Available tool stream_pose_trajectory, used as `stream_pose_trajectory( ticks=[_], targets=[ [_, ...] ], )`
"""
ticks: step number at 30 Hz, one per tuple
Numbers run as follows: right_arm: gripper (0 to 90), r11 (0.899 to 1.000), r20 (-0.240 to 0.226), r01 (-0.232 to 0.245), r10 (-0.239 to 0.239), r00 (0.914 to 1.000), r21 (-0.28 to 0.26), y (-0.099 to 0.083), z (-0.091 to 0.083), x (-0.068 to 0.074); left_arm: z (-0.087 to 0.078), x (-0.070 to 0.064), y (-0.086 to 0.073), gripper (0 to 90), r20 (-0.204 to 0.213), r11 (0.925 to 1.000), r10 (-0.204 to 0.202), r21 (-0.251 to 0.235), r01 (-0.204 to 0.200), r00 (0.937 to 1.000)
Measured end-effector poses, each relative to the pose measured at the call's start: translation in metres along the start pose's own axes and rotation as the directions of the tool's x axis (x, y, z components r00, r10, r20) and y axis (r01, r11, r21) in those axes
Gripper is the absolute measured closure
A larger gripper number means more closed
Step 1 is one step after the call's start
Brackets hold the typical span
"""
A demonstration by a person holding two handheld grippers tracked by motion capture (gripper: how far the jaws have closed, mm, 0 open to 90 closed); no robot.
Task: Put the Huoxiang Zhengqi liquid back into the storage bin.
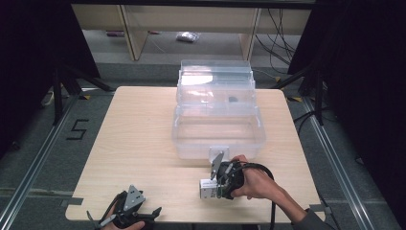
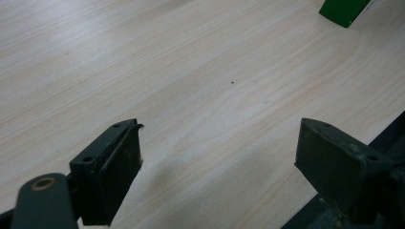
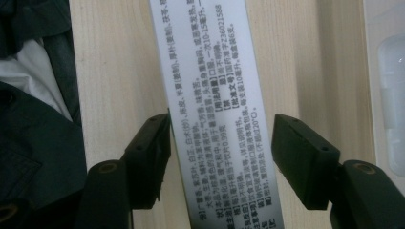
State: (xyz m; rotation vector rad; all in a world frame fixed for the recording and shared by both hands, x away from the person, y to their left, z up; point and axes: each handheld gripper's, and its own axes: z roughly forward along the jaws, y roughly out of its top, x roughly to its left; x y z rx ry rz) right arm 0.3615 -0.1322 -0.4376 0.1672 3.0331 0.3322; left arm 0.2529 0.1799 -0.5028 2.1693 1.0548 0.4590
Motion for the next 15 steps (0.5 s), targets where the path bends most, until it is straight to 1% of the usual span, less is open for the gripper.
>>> stream_pose_trajectory(
  ticks=[1, 2, 3, 4, 5, 6, 7, 8, 9, 10, 11, 12, 13, 14, 15],
  targets=[
    [42.1, 1.000, -0.007, -0.009, 0.009, 0.9999, -0.008, 0.0002, 0.0012, 0.0007, -0.0002, 0.0003, 0.0001, 15.0, 0.005, 1.0000, 0.001, 0.002, -0.001, 1.0000],
    [42.7, 1.000, -0.004, -0.003, 0.003, 1.0000, -0.005, 0.0008, 0.0017, 0.0009, -0.0002, 0.0003, 0.0001, 15.0, 0.005, 1.0000, 0.001, 0.003, -0.001, 1.0000],
    [44.9, 1.000, -0.002, -0.006, 0.006, 1.0000, 0.015, 0.0003, 0.0018, 0.0013, 0.0000, 0.0000, 0.0000, 15.0, 0.000, 1.0000, 0.002, 0.002, -0.002, 1.0000],
    [44.9, 1.000, -0.002, -0.006, 0.006, 1.0000, 0.015, 0.0003, 0.0018, 0.0013, 0.0000, 0.0000, 0.0000, 15.0, 0.000, 1.0000, 0.002, 0.002, -0.002, 1.0000],
    [47.0, 0.999, -0.003, 0.010, -0.010, 0.9999, 0.031, 0.0011, 0.0028, 0.0017, 0.0001, 0.0003, 0.0001, 15.0, 0.002, 1.0000, 0.008, 0.004, -0.008, 1.0000],
    [47.0, 0.999, -0.003, 0.010, -0.010, 0.9999, 0.031, 0.0011, 0.0028, 0.0017, 0.0001, 0.0003, 0.0001, 15.0, 0.002, 1.0000, 0.008, 0.004, -0.008, 1.0000],
    [50.5, 0.999, -0.011, 0.036, -0.036, 0.9993, 0.039, 0.0018, 0.0049, 0.0017, 0.0002, 0.0002, 0.0001, 15.0, 0.002, 1.0000, 0.007, 0.003, -0.007, 1.0000],
    [50.5, 0.999, -0.011, 0.036, -0.036, 0.9993, 0.039, 0.0018, 0.0049, 0.0017, 0.0001, 0.0002, 0.0002, 15.0, 0.002, 1.0000, 0.008, 0.004, -0.008, 1.0000],
    [54.1, 0.998, -0.013, 0.029, -0.028, 0.9995, 0.059, 0.0025, 0.0047, 0.0037, -0.0001, 0.0002, 0.0001, 15.0, 0.001, 1.0000, 0.005, 0.003, -0.005, 1.0000],
    [54.1, 0.998, -0.013, 0.029, -0.028, 0.9995, 0.059, 0.0025, 0.0047, 0.0037, -0.0001, 0.0002, 0.0001, 15.0, 0.001, 1.0000, 0.005, 0.003, -0.005, 1.0000],
    [58.0, 0.995, -0.024, 0.087, -0.086, 0.9960, 0.050, 0.0033, 0.0072, 0.0004, -0.0001, 0.0001, 0.0000, 15.0, 0.000, 1.0000, 0.002, 0.002, -0.002, 1.0000],
    [58.0, 0.995, -0.024, 0.087, -0.086, 0.9960, 0.050, 0.0033, 0.0072, 0.0004, -0.0001, 0.0001, 0.0000, 15.0, 0.000, 1.0000, 0.002, 0.002, -0.002, 1.0000],
    [59.0, 0.995, -0.023, 0.073, -0.071, 0.9972, 0.064, 0.0034, 0.0069, 0.0017, -0.0001, 0.0001, 0.0000, 15.0, 0.001, 1.0000, 0.002, 0.003, -0.002, 1.0000],
    [60.0, 0.993, -0.031, 0.103, -0.101, 0.9944, 0.055, 0.0039, 0.0079, 0.0003, -0.0002, 0.0001, 0.0001, 15.0, -0.001, 1.0000, 0.004, 0.005, -0.004, 1.0000],
    [62.7, 0.992, -0.036, 0.115, -0.113, 0.9930, 0.060, 0.0040, 0.0077, -0.0003, 0.0000, 0.0004, 0.0001, 15.0, 0.005, 1.0000, 0.004, 0.003, -0.004, 1.0000]
  ],
)
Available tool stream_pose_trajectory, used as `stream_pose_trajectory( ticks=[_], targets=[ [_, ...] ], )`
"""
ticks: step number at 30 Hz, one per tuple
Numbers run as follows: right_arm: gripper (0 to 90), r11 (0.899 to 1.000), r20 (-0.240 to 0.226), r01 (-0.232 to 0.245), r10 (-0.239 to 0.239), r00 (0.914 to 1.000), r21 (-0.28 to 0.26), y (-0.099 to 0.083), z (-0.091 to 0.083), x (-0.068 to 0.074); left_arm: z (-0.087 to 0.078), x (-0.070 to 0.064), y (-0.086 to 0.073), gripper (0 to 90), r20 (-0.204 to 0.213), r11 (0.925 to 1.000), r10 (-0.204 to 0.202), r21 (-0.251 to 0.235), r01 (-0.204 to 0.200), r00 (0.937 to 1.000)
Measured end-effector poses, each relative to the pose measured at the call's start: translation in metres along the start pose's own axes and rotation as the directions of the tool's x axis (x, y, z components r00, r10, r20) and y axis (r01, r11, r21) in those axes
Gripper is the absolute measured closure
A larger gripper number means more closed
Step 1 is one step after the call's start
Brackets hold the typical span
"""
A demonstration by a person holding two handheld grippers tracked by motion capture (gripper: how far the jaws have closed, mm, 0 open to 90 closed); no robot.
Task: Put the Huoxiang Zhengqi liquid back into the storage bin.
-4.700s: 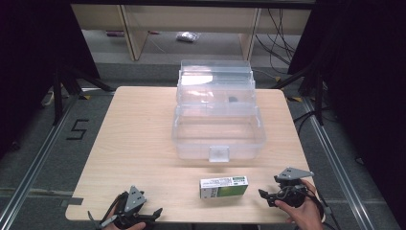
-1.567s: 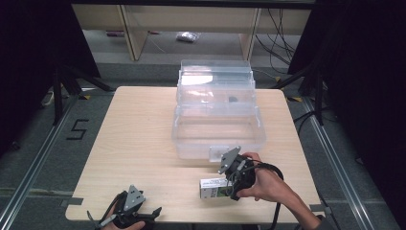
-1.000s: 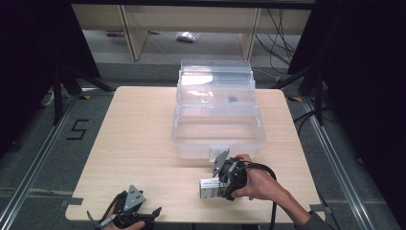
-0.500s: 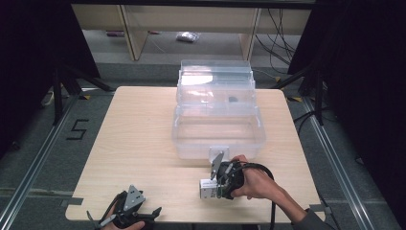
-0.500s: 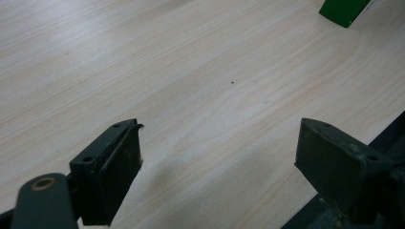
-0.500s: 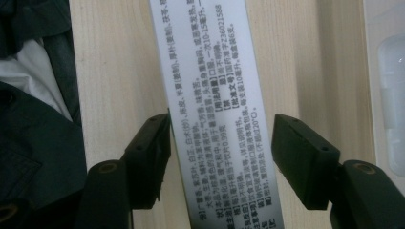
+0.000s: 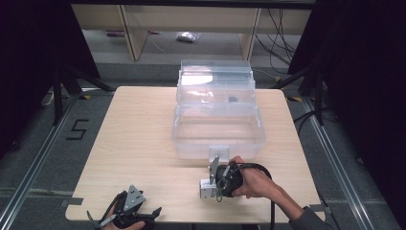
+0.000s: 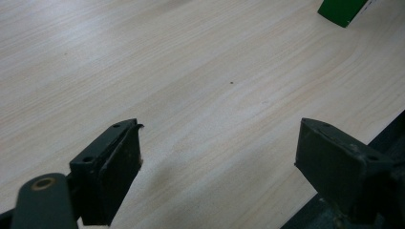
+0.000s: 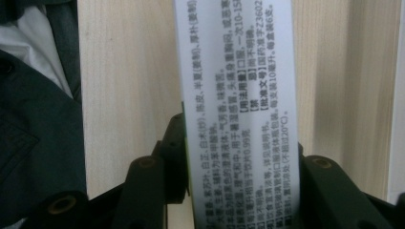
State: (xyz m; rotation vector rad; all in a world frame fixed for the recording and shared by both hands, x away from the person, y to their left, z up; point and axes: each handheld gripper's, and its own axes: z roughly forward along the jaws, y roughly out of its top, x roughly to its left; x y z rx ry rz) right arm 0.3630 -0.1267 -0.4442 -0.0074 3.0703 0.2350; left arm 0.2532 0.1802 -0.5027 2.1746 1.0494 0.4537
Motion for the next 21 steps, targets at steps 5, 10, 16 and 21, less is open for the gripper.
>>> stream_pose_trajectory(
  ticks=[5, 10, 16, 21],
  targets=[
    [64.8, 0.999, -0.007, 0.038, -0.038, 0.9992, 0.010, 0.001, -0.001, -0.001, 0.000, 0.000, 0.000, 15.0, -0.007, 1.0000, -0.003, -0.002, 0.003, 1.0000],
    [64.9, 1.000, -0.016, 0.012, -0.011, 0.9998, 0.008, -0.003, -0.005, 0.000, 0.000, 0.000, 0.000, 15.0, -0.007, 1.0000, -0.003, -0.002, 0.003, 1.0000],
    [64.9, 1.000, -0.013, -0.019, 0.019, 0.9997, -0.008, -0.008, -0.013, -0.002, 0.000, 0.000, 0.000, 15.0, -0.008, 1.0000, -0.002, 0.000, 0.002, 1.0000],
    [64.9, 0.999, -0.003, -0.039, 0.039, 0.9992, -0.004, -0.013, -0.023, -0.005, 0.000, 0.000, 0.000, 15.0, 0.000, 1.0000, -0.006, -0.004, 0.006, 1.0000]
  ],
)
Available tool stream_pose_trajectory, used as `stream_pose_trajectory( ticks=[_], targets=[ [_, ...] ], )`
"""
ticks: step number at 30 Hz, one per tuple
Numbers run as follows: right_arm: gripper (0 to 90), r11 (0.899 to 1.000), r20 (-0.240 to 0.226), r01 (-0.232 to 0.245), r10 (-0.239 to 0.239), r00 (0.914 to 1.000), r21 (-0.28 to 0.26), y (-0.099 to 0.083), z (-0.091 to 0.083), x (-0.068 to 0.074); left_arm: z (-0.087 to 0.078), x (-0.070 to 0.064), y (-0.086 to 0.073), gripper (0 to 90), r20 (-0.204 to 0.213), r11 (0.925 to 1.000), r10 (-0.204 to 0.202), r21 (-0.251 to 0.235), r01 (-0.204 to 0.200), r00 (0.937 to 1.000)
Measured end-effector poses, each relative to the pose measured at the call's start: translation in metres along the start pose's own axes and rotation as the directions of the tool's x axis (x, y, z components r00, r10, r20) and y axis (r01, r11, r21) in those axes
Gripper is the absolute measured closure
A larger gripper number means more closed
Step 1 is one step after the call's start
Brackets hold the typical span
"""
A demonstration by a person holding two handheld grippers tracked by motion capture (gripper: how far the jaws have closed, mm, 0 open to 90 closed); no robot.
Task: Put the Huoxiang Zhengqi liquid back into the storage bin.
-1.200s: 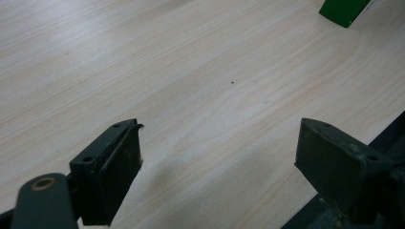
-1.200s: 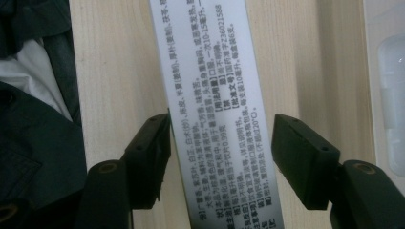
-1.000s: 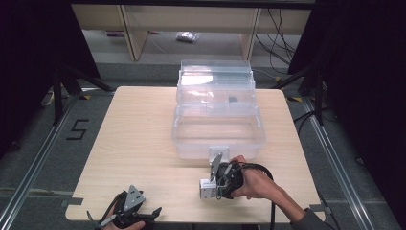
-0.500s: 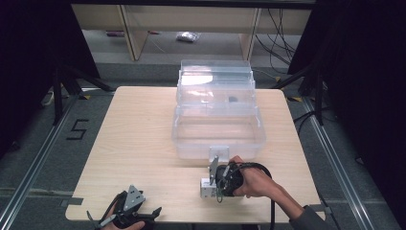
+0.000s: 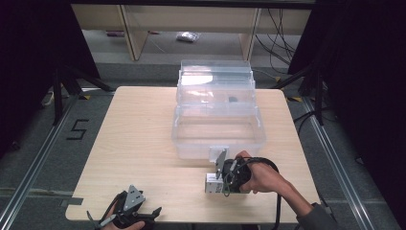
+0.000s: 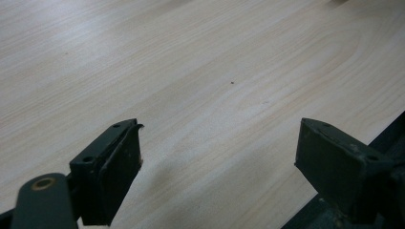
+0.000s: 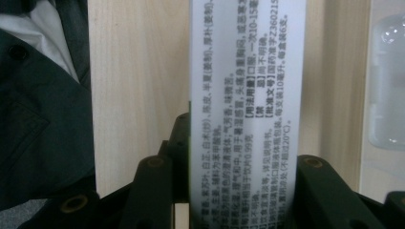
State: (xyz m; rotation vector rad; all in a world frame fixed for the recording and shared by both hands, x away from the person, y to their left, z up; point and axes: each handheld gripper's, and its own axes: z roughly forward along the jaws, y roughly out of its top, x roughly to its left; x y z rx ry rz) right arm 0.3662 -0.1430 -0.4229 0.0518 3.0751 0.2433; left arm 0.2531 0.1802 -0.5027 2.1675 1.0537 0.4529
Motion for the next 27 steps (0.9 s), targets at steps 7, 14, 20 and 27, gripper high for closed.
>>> stream_pose_trajectory(
  ticks=[7, 14, 20, 27],
  targets=[
    [64.9, 1.000, -0.006, -0.004, 0.004, 1.0000, -0.014, -0.005, -0.016, -0.006, 0.000, 0.000, 0.000, 15.1, 0.000, 1.0000, 0.000, 0.001, 0.000, 1.0000],
    [64.9, 0.999, -0.001, -0.017, 0.017, 0.9999, -0.032, -0.009, -0.037, -0.015, 0.000, 0.000, 0.000, 15.0, -0.003, 1.0000, 0.001, 0.002, -0.001, 1.0000],
    [64.9, 0.998, -0.009, -0.039, 0.039, 0.9992, -0.046, -0.012, -0.060, -0.023, 0.000, 0.000, 0.000, 15.0, -0.005, 0.9999, 0.008, 0.007, -0.007, 1.0000],
    [64.9, 0.997, -0.005, -0.045, 0.045, 0.9990, -0.064, -0.012, -0.076, -0.034, 0.001, 0.000, 0.000, 15.0, 0.000, 1.0000, -0.001, -0.001, 0.001, 1.0000]
  ],
)
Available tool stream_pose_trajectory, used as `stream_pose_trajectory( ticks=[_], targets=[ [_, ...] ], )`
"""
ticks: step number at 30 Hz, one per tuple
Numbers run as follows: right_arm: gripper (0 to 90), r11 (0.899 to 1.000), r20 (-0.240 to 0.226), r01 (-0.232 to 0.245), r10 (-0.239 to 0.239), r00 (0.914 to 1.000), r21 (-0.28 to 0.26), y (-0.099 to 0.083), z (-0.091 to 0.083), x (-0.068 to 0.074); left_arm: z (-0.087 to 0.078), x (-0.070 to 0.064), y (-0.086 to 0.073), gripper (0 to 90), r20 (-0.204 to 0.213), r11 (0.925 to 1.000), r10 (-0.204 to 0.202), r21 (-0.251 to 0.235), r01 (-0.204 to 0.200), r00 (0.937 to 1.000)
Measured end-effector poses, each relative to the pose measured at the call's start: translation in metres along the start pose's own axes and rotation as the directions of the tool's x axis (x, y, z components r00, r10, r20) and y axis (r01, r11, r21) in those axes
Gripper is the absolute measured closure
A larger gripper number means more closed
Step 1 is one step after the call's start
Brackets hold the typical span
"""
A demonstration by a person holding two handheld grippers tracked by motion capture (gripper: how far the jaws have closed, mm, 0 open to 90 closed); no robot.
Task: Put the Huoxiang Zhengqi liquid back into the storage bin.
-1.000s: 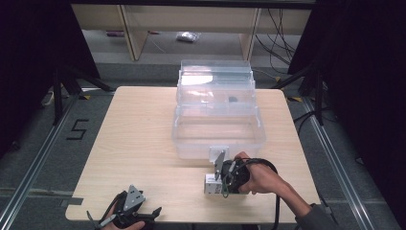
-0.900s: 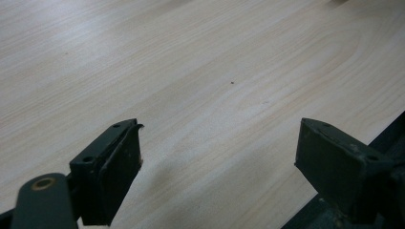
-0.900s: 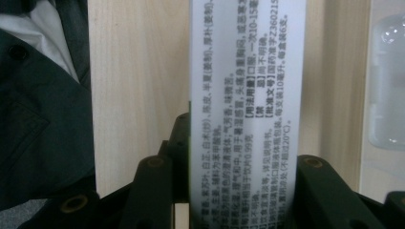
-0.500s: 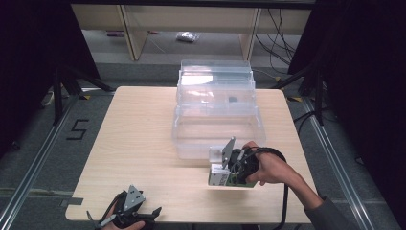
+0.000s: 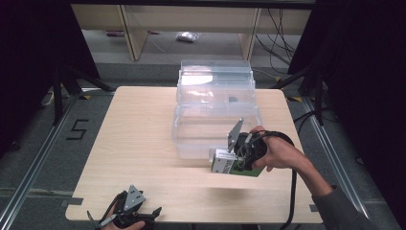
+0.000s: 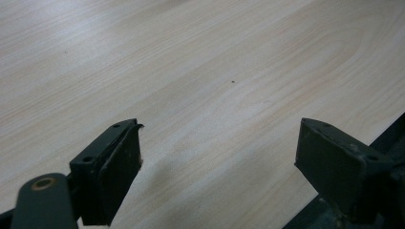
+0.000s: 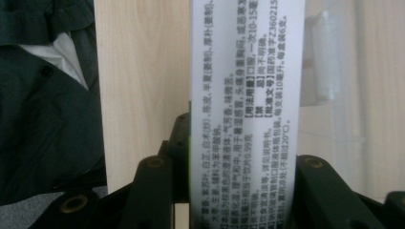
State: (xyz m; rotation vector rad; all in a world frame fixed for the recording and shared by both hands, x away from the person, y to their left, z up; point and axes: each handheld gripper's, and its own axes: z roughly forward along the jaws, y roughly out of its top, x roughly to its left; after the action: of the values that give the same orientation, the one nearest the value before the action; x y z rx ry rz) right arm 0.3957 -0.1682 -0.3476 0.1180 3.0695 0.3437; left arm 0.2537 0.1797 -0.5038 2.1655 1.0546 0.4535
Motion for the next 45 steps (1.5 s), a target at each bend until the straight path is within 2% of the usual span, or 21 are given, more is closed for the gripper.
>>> stream_pose_trajectory(
  ticks=[2, 3, 4, 8, 13, 14, 19, 20, 23, 24, 25, 27, 29, 30, 32, 33, 36, 37, 41, 42, 45],
  targets=[
    [64.9, 0.999, -0.001, -0.038, 0.038, 0.9993, 0.011, 0.002, -0.007, -0.003, 0.000, 0.001, 0.000, 15.0, -0.001, 1.0000, 0.009, 0.002, -0.009, 1.0000],
    [64.9, 1.000, -0.001, -0.009, 0.009, 1.0000, 0.005, 0.003, -0.009, -0.007, 0.000, 0.001, 0.000, 15.0, -0.001, 1.0000, 0.009, 0.002, -0.009, 1.0000],
    [64.9, 1.000, -0.001, -0.009, 0.009, 1.0000, 0.005, 0.003, -0.009, -0.007, 0.001, 0.000, 0.000, 15.0, -0.005, 0.9999, -0.012, -0.010, 0.012, 0.9999],
    [64.9, 0.999, 0.004, -0.037, 0.037, 0.9993, 0.011, 0.005, -0.019, -0.016, 0.002, -0.001, -0.001, 15.0, -0.013, 0.9996, -0.017, -0.021, 0.017, 0.9998],
    [64.9, 1.000, 0.008, -0.021, 0.021, 0.9997, 0.002, 0.007, -0.026, -0.026, 0.000, 0.000, 0.000, 15.0, -0.008, 0.9999, -0.012, -0.003, 0.012, 0.9999],
    [64.9, 0.999, 0.011, -0.043, 0.043, 0.9990, 0.004, 0.007, -0.030, -0.030, 0.000, 0.001, 0.000, 15.0, -0.004, 1.0000, 0.005, 0.001, -0.005, 1.0000],
    [64.9, 1.000, 0.010, -0.031, 0.031, 0.9995, 0.002, 0.008, -0.033, -0.041, 0.001, 0.000, -0.001, 15.0, -0.006, 0.9998, -0.015, -0.016, 0.015, 0.9999],
    [64.9, 0.999, 0.009, -0.050, 0.050, 0.9987, 0.001, 0.008, -0.034, -0.046, -0.001, 0.001, -0.001, 15.0, -0.004, 1.0000, 0.006, 0.007, -0.006, 1.0000],
    [64.9, 0.998, 0.020, -0.066, 0.066, 0.9976, 0.004, 0.006, -0.036, -0.052, 0.000, 0.001, -0.001, 15.0, -0.006, 0.9999, 0.002, 0.012, -0.002, 1.0000],
    [64.9, 0.999, 0.019, -0.036, 0.036, 0.9992, -0.006, 0.006, -0.036, -0.057, 0.000, 0.002, -0.001, 15.0, 0.009, 0.9999, 0.007, 0.014, -0.008, 0.9999],
    [64.9, 0.997, 0.027, -0.071, 0.071, 0.9971, 0.002, 0.005, -0.038, -0.057, 0.002, 0.000, -0.001, 15.0, -0.011, 0.9999, -0.007, -0.009, 0.007, 0.9999],
    [64.9, 0.999, 0.026, -0.053, 0.053, 0.9982, 0.000, 0.005, -0.038, -0.064, 0.000, 0.001, -0.001, 15.0, 0.013, 0.9999, 0.005, 0.011, -0.005, 0.9999],
    [64.9, 0.999, 0.028, -0.051, 0.051, 0.9983, -0.007, 0.004, -0.038, -0.071, 0.002, 0.000, -0.001, 15.0, 0.000, 0.9995, -0.025, -0.018, 0.025, 0.9997],
    [64.9, 0.998, 0.034, -0.062, 0.062, 0.9975, -0.005, 0.003, -0.039, -0.073, 0.000, 0.001, -0.001, 15.0, 0.002, 0.9999, 0.000, 0.012, 0.000, 1.0000],
    [64.9, 0.998, 0.036, -0.069, 0.069, 0.9970, -0.010, 0.002, -0.038, -0.077, 0.001, 0.001, -0.001, 15.0, 0.004, 1.0000, 0.001, -0.002, -0.001, 1.0000],
    [64.9, 0.996, 0.042, -0.083, 0.084, 0.9956, -0.011, 0.001, -0.037, -0.082, 0.002, -0.001, -0.001, 15.0, -0.010, 0.9997, -0.021, -0.015, 0.021, 0.9997],
    [64.9, 0.997, 0.044, -0.079, 0.080, 0.9959, -0.014, 0.000, -0.035, -0.087, 0.001, 0.000, -0.001, 15.0, 0.005, 1.0000, -0.001, -0.006, 0.001, 1.0000],
    [64.9, 0.995, 0.044, -0.103, 0.103, 0.9937, -0.008, -0.001, -0.034, -0.088, 0.001, 0.001, -0.001, 15.0, 0.005, 1.0000, 0.000, -0.005, 0.000, 1.0000],
    [64.9, 0.996, 0.052, -0.086, 0.087, 0.9949, -0.012, -0.002, -0.029, -0.098, 0.002, -0.001, -0.002, 15.0, -0.003, 0.9994, -0.027, -0.022, 0.027, 0.9996],
    [64.9, 0.996, 0.054, -0.085, 0.085, 0.9949, -0.008, -0.003, -0.026, -0.102, 0.000, 0.001, -0.001, 15.0, 0.006, 1.0000, 0.005, 0.006, -0.005, 1.0000],
    [64.9, 0.997, 0.055, -0.080, 0.080, 0.9953, -0.006, -0.004, -0.022, -0.106, 0.000, 0.001, -0.001, 15.0, 0.008, 1.0000, 0.001, 0.007, -0.001, 1.0000]
  ],
)
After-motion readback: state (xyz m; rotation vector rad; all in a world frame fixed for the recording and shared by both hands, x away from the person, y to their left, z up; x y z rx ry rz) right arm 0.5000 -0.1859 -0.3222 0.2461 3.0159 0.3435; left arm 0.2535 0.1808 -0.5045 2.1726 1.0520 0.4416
